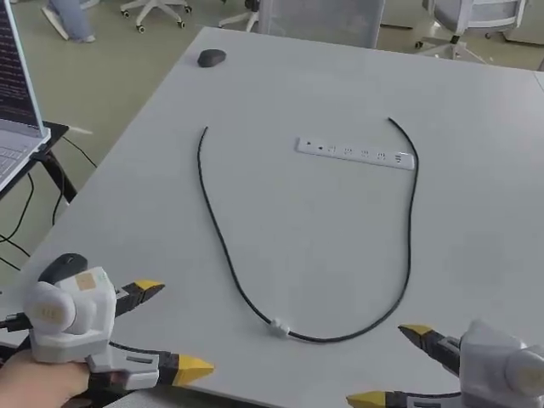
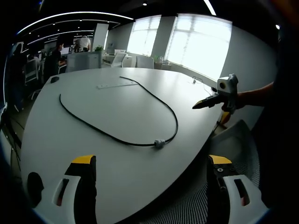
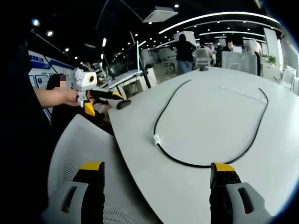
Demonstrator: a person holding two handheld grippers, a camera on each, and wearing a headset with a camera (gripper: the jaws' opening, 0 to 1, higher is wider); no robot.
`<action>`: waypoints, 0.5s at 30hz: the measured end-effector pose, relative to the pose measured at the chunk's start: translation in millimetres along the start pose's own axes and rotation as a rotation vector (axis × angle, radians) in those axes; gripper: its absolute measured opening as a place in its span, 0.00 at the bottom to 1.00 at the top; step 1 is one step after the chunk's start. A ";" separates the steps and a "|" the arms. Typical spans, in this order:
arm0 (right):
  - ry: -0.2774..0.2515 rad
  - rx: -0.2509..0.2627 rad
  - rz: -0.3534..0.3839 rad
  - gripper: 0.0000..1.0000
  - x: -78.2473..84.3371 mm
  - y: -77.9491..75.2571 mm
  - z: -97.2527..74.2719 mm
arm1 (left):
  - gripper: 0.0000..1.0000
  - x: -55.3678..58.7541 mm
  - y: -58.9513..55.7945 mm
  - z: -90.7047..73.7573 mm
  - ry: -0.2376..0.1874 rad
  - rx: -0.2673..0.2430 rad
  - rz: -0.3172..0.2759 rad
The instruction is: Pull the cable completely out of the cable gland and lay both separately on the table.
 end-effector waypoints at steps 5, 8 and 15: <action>0.001 -0.004 -0.008 0.95 -5.9 0.2 6.2 | 0.98 3.2 4.2 -0.3 0.006 -0.007 0.007; 0.007 -0.006 -0.019 0.94 -9.2 1.3 11.1 | 0.98 2.9 5.3 -0.3 -0.005 0.001 0.003; 0.019 -0.002 -0.041 0.92 -17.9 1.3 24.7 | 0.98 7.2 7.2 0.4 0.002 0.011 0.002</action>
Point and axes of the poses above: the centre of the closed fingertips' face, and the gripper's own axes: z roughly forward along the fingers, y roughly to its left, x roughly out of its underside, the point moved 5 cm from there along -z, roughly backward along the fingers, and after that the axes turned 11 degrees about x, right-handed, at the moved point
